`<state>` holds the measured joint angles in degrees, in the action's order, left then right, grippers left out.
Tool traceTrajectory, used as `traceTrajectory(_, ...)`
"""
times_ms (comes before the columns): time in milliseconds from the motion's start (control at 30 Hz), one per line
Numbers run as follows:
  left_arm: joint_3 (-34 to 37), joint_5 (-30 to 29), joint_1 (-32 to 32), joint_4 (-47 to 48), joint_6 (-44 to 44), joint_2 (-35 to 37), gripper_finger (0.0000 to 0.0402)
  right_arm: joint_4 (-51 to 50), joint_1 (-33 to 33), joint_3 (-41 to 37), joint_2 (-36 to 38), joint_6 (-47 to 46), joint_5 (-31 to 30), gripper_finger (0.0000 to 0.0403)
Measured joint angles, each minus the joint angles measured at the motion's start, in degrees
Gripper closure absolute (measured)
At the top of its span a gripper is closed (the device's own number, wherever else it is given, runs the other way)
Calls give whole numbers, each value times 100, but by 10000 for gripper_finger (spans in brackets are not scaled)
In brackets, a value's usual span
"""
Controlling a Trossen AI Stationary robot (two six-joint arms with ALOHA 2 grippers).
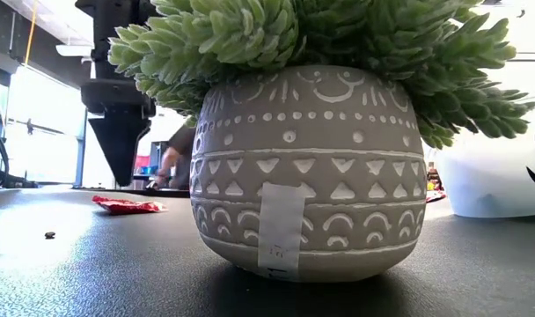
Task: Sort candy
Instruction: Put the red candy wrapper into the green bucket, then put the red candy wrapper into the green bin
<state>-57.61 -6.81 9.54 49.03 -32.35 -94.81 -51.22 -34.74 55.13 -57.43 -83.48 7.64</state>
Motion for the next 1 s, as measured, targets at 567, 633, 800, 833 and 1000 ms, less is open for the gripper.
traceTrajectory(567, -99, -11, 155, -185, -139, -1158, 245, -15, 0, 0, 2, 2, 2, 254)
traceTrajectory(633, -99, -114, 157, -189, -342, -1160, 245, -17, 0, -2, 0, 19, 2, 254)
traceTrajectory(800, -99, -141, 155, -193, -805, -1102, 271, -17, 0, -1, 2, 251, -63, 254)
traceTrajectory(833, -99, -132, 153, -196, -880, -1096, 281, -17, 0, 0, 0, 282, -85, 254)
traceTrajectory(1000, -99, -84, 153, -231, -1198, -1088, 344, -20, 0, -1, 1, 300, -144, 254)
